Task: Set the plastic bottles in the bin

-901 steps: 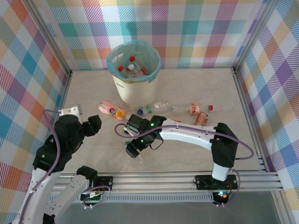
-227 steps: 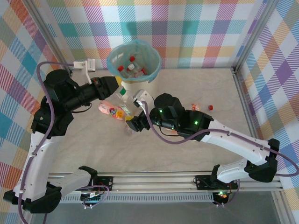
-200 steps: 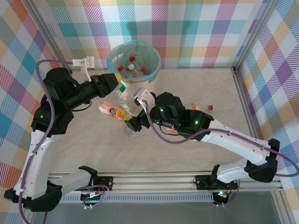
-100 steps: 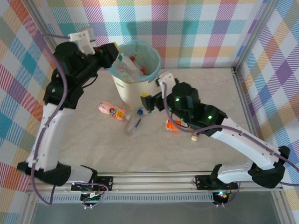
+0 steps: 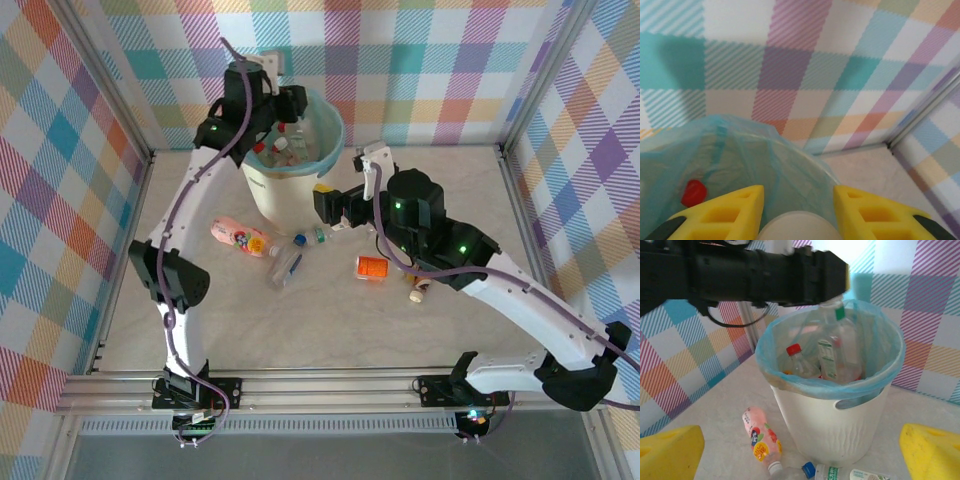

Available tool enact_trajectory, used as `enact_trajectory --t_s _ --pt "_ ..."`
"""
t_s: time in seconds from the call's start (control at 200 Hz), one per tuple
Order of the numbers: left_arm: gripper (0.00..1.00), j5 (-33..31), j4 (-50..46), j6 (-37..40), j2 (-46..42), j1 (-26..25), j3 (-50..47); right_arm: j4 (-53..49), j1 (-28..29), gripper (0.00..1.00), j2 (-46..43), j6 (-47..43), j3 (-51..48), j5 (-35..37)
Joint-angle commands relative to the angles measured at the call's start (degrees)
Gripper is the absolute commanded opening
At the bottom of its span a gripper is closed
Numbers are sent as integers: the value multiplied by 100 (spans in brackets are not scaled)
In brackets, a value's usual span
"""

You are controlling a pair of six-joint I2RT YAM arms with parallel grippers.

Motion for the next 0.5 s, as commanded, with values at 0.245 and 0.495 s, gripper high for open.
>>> enact_trajectory --t_s 0.245,0.495 --pt "0 330 -160 740 687 -206 67 -128 -32 100 198 122 22 -285" --pt "0 185 -47 785 797 -180 -499 -238 -32 100 190 169 23 -336"
